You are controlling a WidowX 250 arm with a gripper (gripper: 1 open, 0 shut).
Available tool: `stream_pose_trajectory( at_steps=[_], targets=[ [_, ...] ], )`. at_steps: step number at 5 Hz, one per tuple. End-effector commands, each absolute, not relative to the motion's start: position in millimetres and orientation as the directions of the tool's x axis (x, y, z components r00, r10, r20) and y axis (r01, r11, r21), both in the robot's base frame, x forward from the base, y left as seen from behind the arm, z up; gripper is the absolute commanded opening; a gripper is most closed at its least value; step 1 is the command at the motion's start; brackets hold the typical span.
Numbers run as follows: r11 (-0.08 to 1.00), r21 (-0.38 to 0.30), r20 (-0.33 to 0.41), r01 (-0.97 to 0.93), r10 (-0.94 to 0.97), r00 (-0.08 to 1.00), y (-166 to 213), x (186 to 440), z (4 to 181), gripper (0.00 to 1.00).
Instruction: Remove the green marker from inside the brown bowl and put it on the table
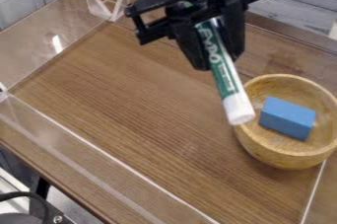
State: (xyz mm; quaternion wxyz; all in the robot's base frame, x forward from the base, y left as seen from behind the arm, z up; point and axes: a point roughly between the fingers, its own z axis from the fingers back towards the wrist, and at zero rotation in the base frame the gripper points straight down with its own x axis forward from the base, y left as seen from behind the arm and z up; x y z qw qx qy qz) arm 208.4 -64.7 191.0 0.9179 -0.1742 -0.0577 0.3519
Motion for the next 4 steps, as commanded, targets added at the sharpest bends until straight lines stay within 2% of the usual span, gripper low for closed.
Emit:
stream_pose_trajectory(
  at_steps=[1, 4],
  targets=[
    [0.706, -0.394, 0.034, -0.589, 0.651, 0.758, -65.8, 207.7, 197.0, 0.00],
    [0.729, -0.463, 0.121, -0.504, 0.615, 0.779, -74.7, 210.1, 193.2, 0.00]
  ],
)
